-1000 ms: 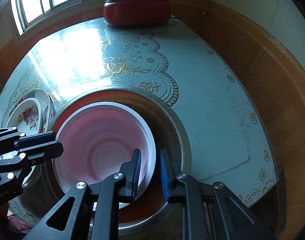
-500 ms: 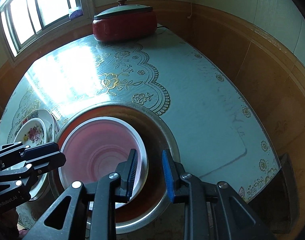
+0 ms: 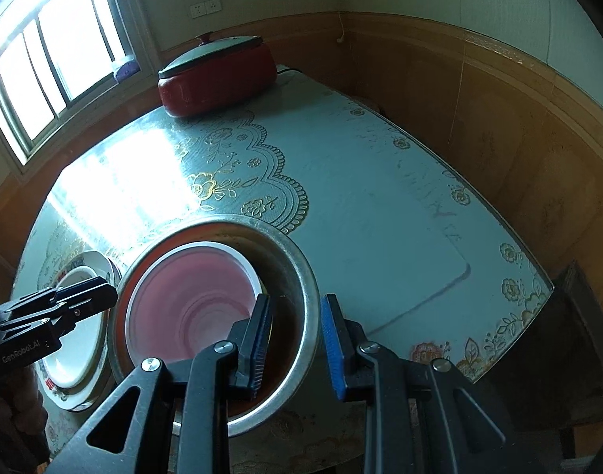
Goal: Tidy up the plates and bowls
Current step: 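Close the right tool on the steel bowl rim, then lift the steel bowl with nested bowls and carry it toward the plate stack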
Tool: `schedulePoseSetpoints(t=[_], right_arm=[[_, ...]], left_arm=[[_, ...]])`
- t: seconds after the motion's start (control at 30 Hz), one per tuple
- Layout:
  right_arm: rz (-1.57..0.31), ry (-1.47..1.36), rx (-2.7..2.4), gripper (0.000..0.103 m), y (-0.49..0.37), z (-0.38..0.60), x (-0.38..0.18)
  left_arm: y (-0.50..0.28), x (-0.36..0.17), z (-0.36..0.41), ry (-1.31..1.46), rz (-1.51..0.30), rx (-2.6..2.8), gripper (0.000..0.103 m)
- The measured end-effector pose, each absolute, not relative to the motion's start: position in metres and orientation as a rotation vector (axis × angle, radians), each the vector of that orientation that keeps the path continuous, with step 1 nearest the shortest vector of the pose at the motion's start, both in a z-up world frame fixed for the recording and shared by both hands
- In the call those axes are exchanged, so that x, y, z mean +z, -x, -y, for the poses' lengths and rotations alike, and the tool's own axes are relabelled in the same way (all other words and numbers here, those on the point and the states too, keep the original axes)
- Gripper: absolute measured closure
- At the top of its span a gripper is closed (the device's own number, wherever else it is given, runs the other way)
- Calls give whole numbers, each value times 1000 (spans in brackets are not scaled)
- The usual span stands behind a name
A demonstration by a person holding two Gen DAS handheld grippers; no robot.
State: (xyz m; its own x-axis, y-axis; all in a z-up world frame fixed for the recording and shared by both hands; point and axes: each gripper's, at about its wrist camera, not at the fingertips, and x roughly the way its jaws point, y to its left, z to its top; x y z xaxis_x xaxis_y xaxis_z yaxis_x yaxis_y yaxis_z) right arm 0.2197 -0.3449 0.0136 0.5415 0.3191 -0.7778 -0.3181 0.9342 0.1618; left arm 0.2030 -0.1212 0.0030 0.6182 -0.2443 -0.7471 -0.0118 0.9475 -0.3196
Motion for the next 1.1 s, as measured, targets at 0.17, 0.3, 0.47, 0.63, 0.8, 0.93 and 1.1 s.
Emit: schedulePoseSetpoints(t=[0.17, 0.3, 0.47, 0.63, 0.8, 0.93, 1.1], right_arm=[[-962, -146, 388, 78, -226, 369, 5], [-1014, -224, 410, 78, -226, 378, -8], [-1076, -254, 448, 78, -228, 369, -23], [-1084, -199, 436, 78, -229, 358, -30], [-1023, -125, 423, 91, -231, 351, -24], [-1004, -110, 396, 92, -240, 352, -24], [-996, -136, 375, 92, -258, 364, -25]], left_arm=[[-207, 5, 113, 300, -894, -116, 74], [-213, 2, 108, 300, -904, -101, 74], [-219, -4, 108, 285, -923, -104, 74], [-224, -8, 114, 264, -942, -123, 74], [-228, -12, 125, 232, -960, -153, 85], [-233, -15, 139, 207, -970, -156, 89], [-244, -15, 151, 201, -971, -151, 89]])
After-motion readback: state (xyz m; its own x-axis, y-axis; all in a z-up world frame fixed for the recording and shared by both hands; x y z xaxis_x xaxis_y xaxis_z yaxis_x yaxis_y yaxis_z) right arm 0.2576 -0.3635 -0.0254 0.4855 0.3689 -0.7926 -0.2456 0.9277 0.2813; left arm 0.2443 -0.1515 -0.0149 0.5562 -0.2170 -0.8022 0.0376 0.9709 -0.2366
